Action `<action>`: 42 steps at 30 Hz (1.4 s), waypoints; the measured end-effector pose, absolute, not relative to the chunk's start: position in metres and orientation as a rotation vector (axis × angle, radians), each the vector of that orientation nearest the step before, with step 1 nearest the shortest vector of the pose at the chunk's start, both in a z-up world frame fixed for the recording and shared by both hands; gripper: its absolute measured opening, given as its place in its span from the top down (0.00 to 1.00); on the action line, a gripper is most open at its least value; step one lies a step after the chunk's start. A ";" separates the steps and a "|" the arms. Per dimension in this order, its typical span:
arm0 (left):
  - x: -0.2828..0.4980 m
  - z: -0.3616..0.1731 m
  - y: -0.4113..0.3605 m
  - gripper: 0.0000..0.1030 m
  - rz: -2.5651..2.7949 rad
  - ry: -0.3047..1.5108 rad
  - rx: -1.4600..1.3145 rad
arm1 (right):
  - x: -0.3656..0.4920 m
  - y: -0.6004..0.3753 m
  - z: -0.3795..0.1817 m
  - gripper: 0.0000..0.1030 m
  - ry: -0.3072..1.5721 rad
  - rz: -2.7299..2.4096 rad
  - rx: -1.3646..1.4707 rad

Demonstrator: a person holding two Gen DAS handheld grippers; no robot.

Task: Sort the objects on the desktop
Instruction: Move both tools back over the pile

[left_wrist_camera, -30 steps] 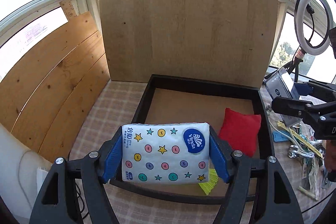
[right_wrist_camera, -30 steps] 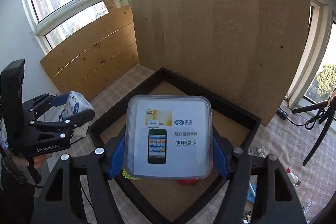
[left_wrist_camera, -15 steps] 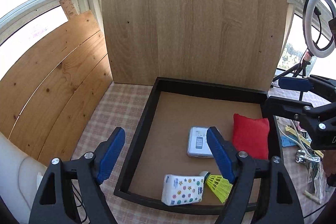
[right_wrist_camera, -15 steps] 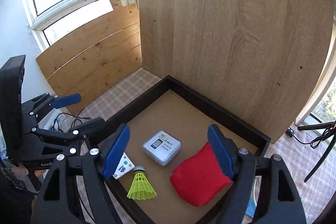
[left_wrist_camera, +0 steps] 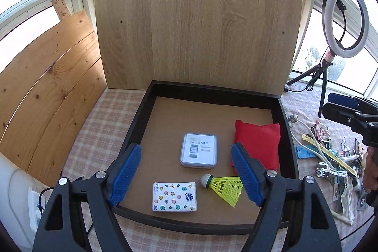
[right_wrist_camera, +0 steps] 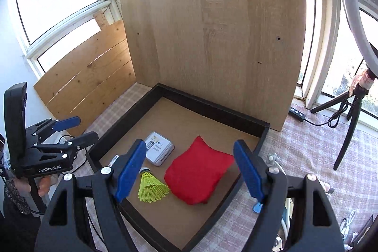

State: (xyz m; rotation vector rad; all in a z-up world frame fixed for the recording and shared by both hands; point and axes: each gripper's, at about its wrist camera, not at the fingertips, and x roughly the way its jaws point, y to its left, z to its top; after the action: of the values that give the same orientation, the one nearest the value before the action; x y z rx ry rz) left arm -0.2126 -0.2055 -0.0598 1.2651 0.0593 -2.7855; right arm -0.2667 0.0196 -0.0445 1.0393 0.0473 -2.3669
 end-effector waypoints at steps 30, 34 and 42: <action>-0.271 -0.103 0.032 0.33 -2.987 -0.137 1.696 | -0.180 0.315 -0.067 0.29 -0.123 -2.578 1.288; -0.291 -0.119 0.043 0.33 -2.942 -0.107 1.759 | -0.200 0.280 -0.085 0.42 -0.018 -2.462 1.316; -0.329 -0.145 0.050 0.33 -2.852 -0.070 1.803 | -0.266 0.242 -0.119 0.52 0.001 -2.365 1.403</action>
State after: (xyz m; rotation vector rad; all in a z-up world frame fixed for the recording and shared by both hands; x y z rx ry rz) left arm -0.3289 0.0499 -0.1449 1.8033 -0.0698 -2.8516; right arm -0.2656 0.2418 -0.1186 1.4026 0.0008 -2.3654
